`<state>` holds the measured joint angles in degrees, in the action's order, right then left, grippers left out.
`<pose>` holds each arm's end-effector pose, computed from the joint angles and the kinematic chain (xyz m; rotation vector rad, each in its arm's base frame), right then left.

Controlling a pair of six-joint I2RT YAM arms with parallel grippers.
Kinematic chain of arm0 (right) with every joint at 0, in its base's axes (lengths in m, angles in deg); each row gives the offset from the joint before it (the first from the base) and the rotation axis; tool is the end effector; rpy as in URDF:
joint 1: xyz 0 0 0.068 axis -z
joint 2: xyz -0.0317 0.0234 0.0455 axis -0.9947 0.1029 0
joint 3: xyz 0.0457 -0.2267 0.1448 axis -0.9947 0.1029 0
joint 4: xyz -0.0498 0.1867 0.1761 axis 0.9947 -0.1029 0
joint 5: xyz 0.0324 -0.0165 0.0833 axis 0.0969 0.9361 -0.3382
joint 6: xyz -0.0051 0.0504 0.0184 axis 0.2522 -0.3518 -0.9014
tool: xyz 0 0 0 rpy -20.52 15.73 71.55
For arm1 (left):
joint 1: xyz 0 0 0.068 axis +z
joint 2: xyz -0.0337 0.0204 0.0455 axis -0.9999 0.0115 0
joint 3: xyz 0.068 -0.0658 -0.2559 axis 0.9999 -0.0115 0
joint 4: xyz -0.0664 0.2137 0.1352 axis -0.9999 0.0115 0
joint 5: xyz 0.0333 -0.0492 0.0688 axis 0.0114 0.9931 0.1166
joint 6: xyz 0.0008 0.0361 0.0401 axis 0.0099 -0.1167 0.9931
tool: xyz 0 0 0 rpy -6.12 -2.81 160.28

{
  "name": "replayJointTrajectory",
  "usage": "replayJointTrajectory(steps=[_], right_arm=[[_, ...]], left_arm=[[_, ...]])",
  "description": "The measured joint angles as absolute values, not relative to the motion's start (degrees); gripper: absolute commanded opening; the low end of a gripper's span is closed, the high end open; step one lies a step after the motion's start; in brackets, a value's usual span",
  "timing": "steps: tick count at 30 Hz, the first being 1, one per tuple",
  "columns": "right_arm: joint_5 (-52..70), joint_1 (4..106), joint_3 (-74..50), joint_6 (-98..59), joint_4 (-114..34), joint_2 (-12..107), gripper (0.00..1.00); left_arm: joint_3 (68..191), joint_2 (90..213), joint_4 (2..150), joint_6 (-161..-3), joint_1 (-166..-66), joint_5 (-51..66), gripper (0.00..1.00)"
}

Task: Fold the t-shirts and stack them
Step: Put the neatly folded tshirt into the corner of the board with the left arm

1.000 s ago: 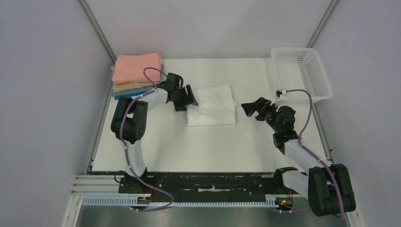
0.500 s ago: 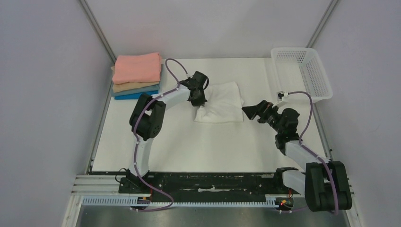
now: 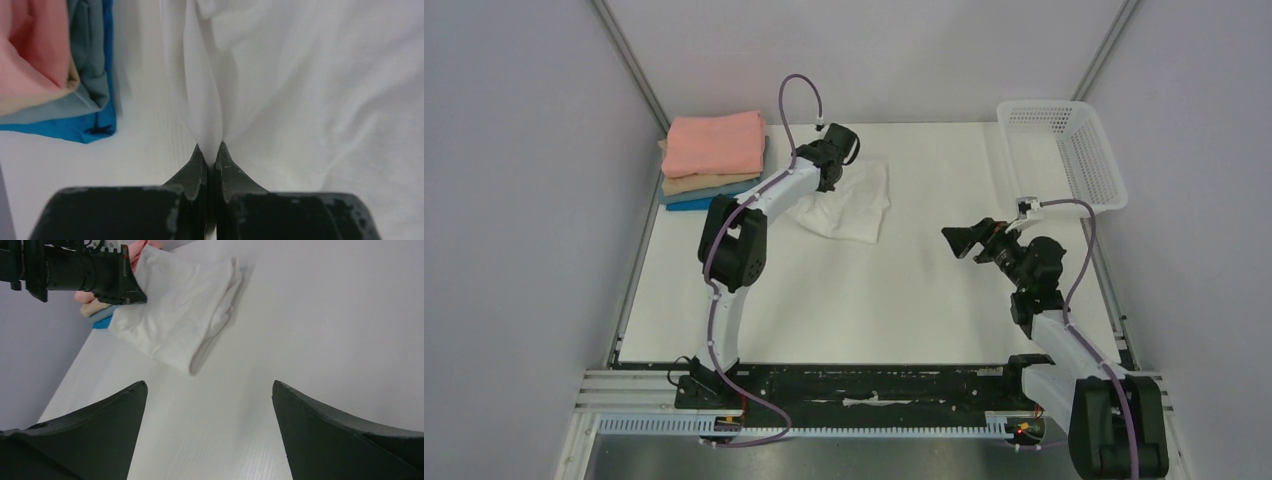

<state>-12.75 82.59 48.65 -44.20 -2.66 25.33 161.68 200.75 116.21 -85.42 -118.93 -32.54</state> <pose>0.2053 0.0229 0.2022 0.0557 1.7421 0.8592 0.4235 -0.2186 0.2115 0.1207 2.4130 0.3825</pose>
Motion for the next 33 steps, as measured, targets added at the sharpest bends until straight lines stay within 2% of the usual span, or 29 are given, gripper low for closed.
replayJointTrajectory(steps=[6, 11, 22, 33], right_arm=[[-2.1, 82.6, 48.0, -36.7, -13.4, 13.3, 0.98], [4.9, 82.6, 47.7, -33.1, -19.1, 8.8, 0.98], [12.8, 82.6, 47.7, -29.9, -24.2, 8.1, 0.98], [15.6, 82.6, 47.6, -29.2, -25.0, 8.7, 0.98]], left_arm=[[167.5, 203.2, 115.6, -76.9, -115.3, -35.6, 0.02], [172.2, 205.5, 115.2, -70.2, -112.0, -37.9, 0.02], [184.4, 206.4, 115.7, -65.2, -108.4, -40.0, 0.02], [189.2, 206.3, 116.1, -63.1, -107.6, -42.0, 0.02]])
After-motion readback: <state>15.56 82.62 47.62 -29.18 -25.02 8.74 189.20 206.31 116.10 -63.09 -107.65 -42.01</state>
